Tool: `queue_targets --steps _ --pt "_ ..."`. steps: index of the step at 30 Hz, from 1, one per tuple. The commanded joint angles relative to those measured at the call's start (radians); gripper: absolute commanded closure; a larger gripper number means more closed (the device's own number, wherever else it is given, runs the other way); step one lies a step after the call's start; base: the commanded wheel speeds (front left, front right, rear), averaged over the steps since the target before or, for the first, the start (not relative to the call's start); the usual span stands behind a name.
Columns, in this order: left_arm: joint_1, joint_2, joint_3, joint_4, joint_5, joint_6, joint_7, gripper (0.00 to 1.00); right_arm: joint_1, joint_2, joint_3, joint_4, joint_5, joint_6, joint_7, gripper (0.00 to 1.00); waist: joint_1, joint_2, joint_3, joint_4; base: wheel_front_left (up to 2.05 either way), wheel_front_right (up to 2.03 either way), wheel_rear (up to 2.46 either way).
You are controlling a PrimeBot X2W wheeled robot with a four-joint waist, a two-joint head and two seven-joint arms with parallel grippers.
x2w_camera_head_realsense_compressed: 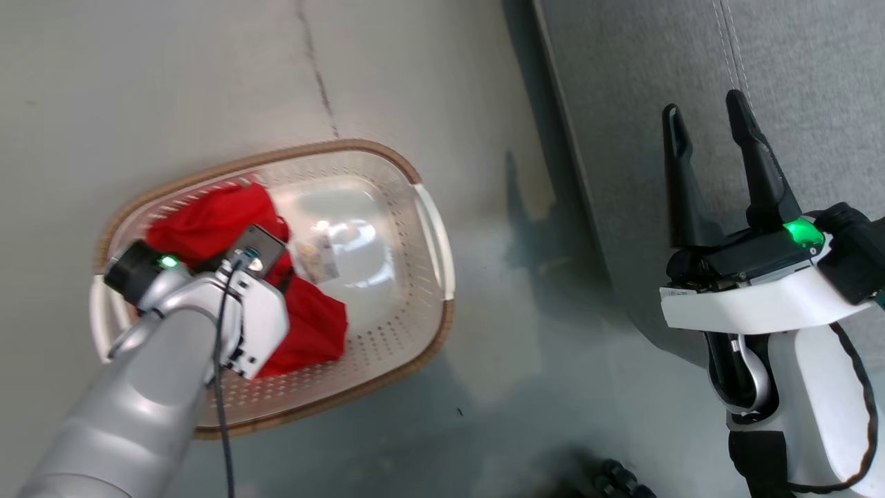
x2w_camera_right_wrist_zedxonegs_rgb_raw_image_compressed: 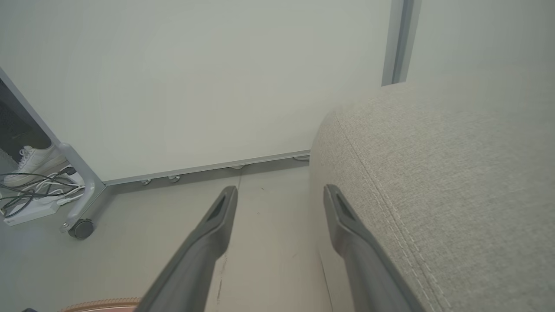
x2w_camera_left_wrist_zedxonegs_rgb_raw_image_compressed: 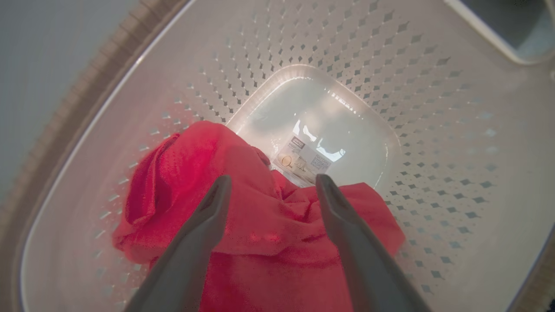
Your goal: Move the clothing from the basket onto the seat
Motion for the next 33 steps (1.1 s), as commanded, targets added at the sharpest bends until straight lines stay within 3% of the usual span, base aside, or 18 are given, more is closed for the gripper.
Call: queue_targets --steps 1,9,10,12,16,23,33 --pt "-0.028 0.014 -0.003 0.010 0.007 0.000 0.004 0.00 -0.006 -0.003 0.001 -0.010 0.007 0.002 -0.006 0.00 0.0000 0.0000 0.070 -0.066 0.00 0.00 0.00" --pt "-0.104 0.075 -0.073 0.144 0.078 0.019 0.064 0.00 0.019 -0.003 0.019 -0.056 0.057 0.002 -0.006 0.00 0.0000 0.0000 0.123 -0.120 0.00 0.00 0.00" --pt "-0.108 0.079 -0.080 0.154 0.085 0.022 0.073 0.05 0.022 -0.003 0.019 -0.059 0.060 0.002 -0.006 0.00 0.0000 0.0000 0.125 -0.122 0.00 0.00 0.00" --pt "-0.119 0.085 -0.087 0.166 0.091 0.031 0.078 1.00 0.025 -0.003 0.019 -0.062 0.066 0.002 -0.006 0.00 0.0000 0.0000 0.129 -0.124 0.00 0.00 0.00" --pt "-0.132 0.081 -0.079 0.174 0.073 0.046 0.055 1.00 0.021 -0.003 0.015 -0.062 0.068 0.002 -0.006 0.00 0.0000 0.0000 0.124 -0.120 0.00 0.00 0.00" --pt "-0.099 0.034 0.030 0.155 -0.060 0.059 -0.097 1.00 0.021 -0.004 -0.008 -0.048 0.049 0.002 -0.007 0.00 0.0000 0.0000 0.061 -0.071 0.00 0.00 0.00" --pt "-0.046 -0.021 0.106 0.060 -0.161 0.044 -0.212 1.00 0.043 -0.004 -0.033 -0.011 0.000 0.002 -0.006 0.00 0.0000 0.0000 -0.072 0.006 0.00 0.00 0.00"
